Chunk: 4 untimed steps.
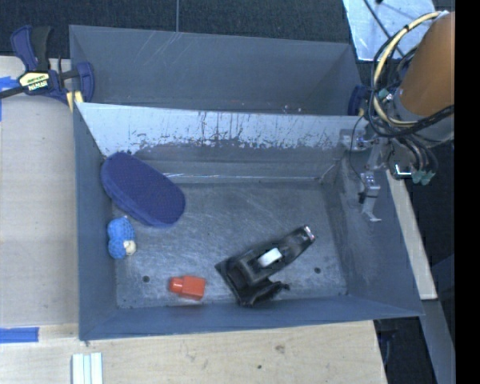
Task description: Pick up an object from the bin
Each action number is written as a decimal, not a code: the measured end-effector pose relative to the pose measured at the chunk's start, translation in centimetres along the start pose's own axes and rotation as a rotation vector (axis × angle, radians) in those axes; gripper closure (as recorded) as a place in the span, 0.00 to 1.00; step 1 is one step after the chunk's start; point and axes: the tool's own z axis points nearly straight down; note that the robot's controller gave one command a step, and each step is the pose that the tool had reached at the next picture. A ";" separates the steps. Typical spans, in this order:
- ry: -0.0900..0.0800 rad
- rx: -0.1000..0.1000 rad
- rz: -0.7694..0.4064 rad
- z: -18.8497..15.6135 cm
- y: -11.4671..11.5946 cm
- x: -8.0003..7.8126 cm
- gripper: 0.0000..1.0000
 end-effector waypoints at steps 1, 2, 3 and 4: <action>0.001 -0.002 -0.044 10.5 6.0 3.2 0.00; -0.002 0.000 -0.367 16.2 6.3 7.6 0.00; -0.022 0.004 -0.367 15.6 6.4 7.0 1.00; -0.013 0.005 -0.375 -1.0 6.0 4.0 1.00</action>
Offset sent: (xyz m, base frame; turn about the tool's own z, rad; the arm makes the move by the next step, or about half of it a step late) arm -0.0303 0.0577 -0.1004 -0.0406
